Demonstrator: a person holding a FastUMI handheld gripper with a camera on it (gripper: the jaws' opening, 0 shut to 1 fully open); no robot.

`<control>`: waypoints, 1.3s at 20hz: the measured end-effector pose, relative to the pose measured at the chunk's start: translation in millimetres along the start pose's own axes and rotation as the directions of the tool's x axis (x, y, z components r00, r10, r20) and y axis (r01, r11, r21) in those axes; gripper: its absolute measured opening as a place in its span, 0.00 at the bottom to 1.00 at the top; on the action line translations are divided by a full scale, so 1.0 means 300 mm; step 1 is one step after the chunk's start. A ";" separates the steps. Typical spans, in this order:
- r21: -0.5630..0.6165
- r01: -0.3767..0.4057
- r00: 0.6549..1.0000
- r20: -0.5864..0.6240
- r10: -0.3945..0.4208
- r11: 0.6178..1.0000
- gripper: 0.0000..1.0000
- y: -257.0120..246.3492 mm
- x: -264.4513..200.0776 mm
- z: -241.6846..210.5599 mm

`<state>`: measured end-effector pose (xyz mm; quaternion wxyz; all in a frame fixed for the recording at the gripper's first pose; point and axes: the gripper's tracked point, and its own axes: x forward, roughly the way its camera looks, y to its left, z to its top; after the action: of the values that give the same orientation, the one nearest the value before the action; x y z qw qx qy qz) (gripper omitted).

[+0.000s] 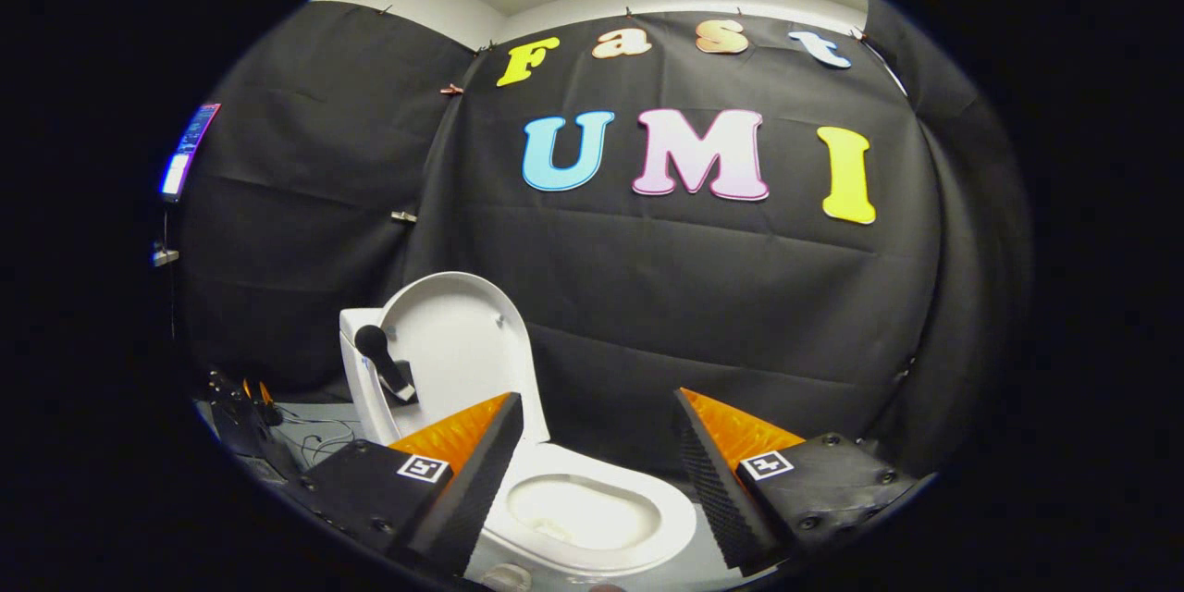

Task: Open the toilet lid.

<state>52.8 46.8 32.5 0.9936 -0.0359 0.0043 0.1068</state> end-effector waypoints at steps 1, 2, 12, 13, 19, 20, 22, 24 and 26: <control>-0.001 0.025 1.000 0.005 -0.025 1.000 0.98 -0.041 -0.030 -0.007; 0.011 0.046 0.999 0.008 -0.046 0.999 0.98 -0.075 -0.058 -0.014; 0.108 0.130 0.991 -0.037 -0.127 0.986 0.99 -0.182 -0.125 -0.105; 0.104 0.125 0.992 -0.037 -0.122 0.987 0.99 -0.170 -0.122 -0.112; 0.111 0.074 0.996 -0.049 -0.069 0.991 0.99 -0.077 -0.157 -0.135; 0.103 0.076 0.996 -0.045 -0.072 0.992 0.99 -0.068 -0.169 -0.133; 0.080 0.085 0.996 -0.032 -0.082 0.993 0.99 -0.054 -0.180 -0.122; 0.071 0.088 0.996 -0.023 -0.086 0.994 0.99 -0.048 -0.183 -0.120; 0.070 0.092 0.995 -0.036 -0.089 0.993 0.99 -0.046 -0.182 -0.139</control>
<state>2.2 18.6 -7.3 0.9979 -0.0021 0.0227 0.0608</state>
